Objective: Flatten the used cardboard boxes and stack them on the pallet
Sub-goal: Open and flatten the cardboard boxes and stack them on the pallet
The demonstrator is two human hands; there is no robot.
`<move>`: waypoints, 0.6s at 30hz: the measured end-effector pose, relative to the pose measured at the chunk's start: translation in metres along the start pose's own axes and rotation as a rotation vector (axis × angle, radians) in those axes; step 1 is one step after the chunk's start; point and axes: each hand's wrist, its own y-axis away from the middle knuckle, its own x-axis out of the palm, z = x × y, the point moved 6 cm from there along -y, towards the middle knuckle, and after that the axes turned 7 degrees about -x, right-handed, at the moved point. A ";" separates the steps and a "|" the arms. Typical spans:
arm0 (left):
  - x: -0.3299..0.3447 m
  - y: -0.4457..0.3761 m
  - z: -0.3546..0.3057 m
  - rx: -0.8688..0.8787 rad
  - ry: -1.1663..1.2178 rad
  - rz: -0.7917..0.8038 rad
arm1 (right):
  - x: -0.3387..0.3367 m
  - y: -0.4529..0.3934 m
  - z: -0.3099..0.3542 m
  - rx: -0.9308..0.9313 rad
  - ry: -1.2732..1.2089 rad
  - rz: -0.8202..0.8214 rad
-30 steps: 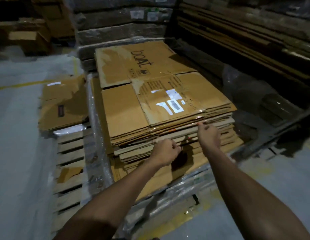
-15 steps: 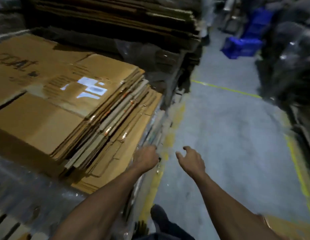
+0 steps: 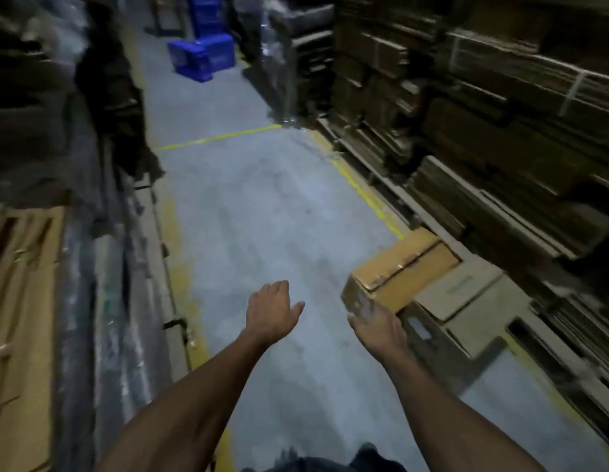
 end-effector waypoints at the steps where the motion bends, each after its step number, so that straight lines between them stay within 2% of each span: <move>1: 0.006 -0.004 -0.025 0.028 0.008 0.006 | -0.012 -0.001 -0.021 0.039 -0.022 -0.022; 5: 0.042 -0.024 -0.137 0.115 0.013 0.060 | -0.063 -0.013 -0.121 0.233 -0.108 -0.090; 10: 0.079 -0.051 -0.266 0.163 0.042 0.123 | -0.124 -0.039 -0.228 0.367 -0.188 -0.150; 18: 0.113 -0.100 -0.423 0.262 0.001 0.214 | -0.199 -0.084 -0.331 0.524 -0.312 -0.190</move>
